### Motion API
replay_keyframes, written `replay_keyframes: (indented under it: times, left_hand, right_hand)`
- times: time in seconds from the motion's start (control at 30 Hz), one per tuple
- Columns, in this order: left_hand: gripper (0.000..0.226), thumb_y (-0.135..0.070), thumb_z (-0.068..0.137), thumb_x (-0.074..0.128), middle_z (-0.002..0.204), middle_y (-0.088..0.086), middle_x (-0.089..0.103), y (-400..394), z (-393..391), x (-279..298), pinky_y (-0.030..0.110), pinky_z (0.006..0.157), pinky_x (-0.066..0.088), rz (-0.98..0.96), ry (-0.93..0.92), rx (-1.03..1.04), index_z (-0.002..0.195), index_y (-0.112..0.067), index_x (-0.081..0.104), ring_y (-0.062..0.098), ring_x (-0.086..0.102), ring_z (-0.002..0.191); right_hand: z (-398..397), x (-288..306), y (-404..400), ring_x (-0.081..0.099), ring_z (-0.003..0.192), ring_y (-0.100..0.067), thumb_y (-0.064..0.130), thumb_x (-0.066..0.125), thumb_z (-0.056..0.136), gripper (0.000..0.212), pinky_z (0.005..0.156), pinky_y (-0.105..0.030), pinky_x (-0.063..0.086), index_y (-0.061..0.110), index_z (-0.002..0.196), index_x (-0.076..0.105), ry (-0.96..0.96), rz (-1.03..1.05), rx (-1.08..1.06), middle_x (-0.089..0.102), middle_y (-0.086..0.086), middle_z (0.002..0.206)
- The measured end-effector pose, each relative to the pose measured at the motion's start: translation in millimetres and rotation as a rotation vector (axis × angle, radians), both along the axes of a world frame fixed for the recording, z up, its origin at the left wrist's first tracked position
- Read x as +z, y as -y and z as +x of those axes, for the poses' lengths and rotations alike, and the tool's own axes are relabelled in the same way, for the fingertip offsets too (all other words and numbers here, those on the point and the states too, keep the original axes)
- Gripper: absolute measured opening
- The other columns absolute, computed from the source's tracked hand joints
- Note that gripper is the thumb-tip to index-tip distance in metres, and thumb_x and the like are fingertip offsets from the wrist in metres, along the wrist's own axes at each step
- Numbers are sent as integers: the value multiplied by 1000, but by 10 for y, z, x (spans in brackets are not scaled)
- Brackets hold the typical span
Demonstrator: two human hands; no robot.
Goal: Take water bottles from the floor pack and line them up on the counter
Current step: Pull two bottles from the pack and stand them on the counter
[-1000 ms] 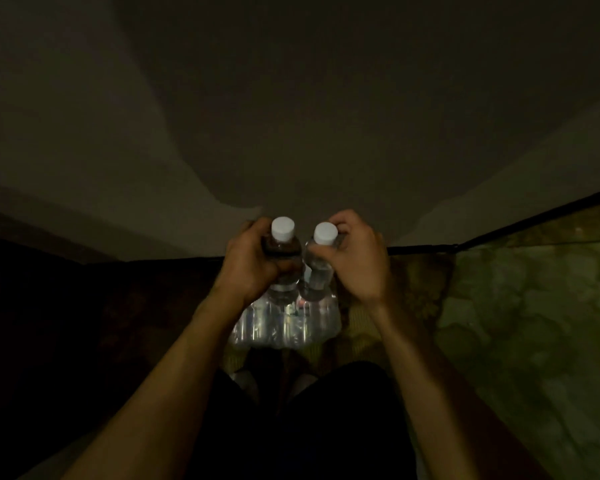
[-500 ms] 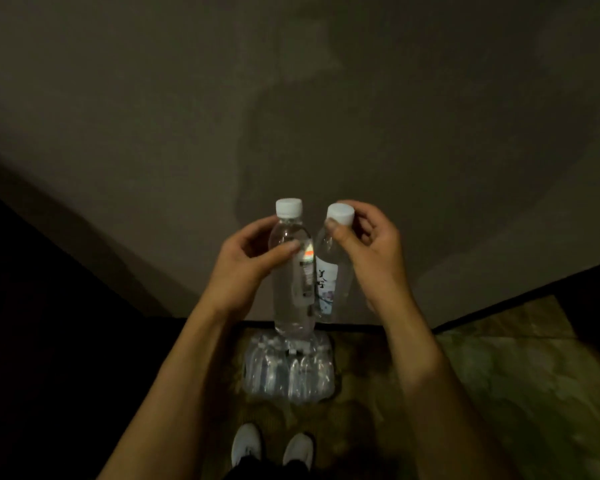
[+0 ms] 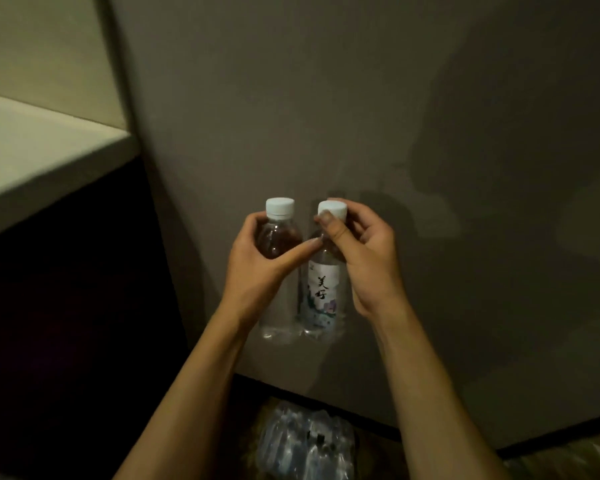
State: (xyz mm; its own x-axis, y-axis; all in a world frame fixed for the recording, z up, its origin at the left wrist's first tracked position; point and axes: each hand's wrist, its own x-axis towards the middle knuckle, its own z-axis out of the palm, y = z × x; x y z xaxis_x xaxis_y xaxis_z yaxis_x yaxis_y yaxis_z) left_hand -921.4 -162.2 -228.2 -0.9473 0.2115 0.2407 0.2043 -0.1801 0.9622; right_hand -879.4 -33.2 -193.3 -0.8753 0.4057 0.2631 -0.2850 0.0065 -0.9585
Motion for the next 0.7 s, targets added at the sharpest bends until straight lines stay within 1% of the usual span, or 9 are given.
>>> replay_keyframes:
  times: [0.1, 0.2, 0.3, 0.37, 0.43, 0.53, 0.6, 0.7]
  left_hand:
    - [52, -27, 65, 82, 93, 1, 72, 350, 195, 113, 30, 79, 57, 104, -37, 79, 107, -7, 59, 14, 70, 88]
    - [44, -26, 69, 79, 97, 8, 73, 703, 398, 229, 29, 78, 57, 144, -97, 131, 104, -6, 61, 21, 71, 91]
    - [38, -30, 70, 76, 89, 2, 72, 1046, 574, 432, 22, 70, 54, 131, -151, 188, 101, -10, 66, 14, 71, 83]
    - [37, -30, 74, 73, 89, 4, 72, 1203, 607, 545, 21, 69, 54, 115, -181, 192, 104, -9, 68, 14, 71, 82]
    - [35, -27, 78, 71, 93, 4, 74, 1413, 629, 644, 21, 72, 54, 86, -216, 199, 109, -10, 69, 13, 71, 85]
    - [33, -24, 86, 67, 100, 6, 74, 1759, 605, 779, 30, 80, 57, 44, -265, 184, 117, -13, 66, 18, 72, 93]
    - [25, -20, 93, 60, 98, 8, 73, 1979, 561, 869, 28, 77, 57, 42, -315, 180, 115, -11, 65, 19, 72, 90]
    - [14, -20, 97, 56, 89, 6, 71, 2328, 497, 997, 25, 71, 54, 3, -402, 216, 105, -12, 64, 18, 70, 82]
  right_hand:
    - [129, 179, 278, 69, 96, -24, 13, 71, 85, 20, 83, -36, 58, 11, 105, 67, -24, 12, 103, 73, -12, 101]
    - [225, 306, 598, 69, 87, -23, 8, 68, 86, 16, 79, -34, 58, 7, 102, 67, -61, -40, 196, 72, -16, 98]
    - [314, 440, 925, 67, 85, -22, 9, 67, 86, 16, 76, -32, 58, 7, 102, 66, -91, -72, 229, 71, -17, 98]
    - [323, 514, 1076, 66, 86, -24, 11, 67, 86, 21, 77, -36, 58, 3, 106, 65, -104, -81, 227, 70, -21, 102]
    - [336, 600, 1276, 66, 86, -26, 12, 67, 86, 23, 79, -40, 58, 3, 107, 65, -128, -57, 214, 70, -23, 103]
    - [325, 726, 1606, 68, 86, -26, 18, 70, 86, 20, 82, -45, 57, 8, 104, 67, -168, -9, 177, 72, -17, 98]
    - [299, 810, 1849, 67, 84, -26, 19, 70, 86, 21, 80, -44, 56, 8, 104, 67, -198, -21, 163, 72, -16, 97]
    - [257, 928, 2287, 67, 80, -24, 19, 70, 86, 23, 76, -40, 57, 7, 104, 66, -239, -30, 149, 72, -16, 95]
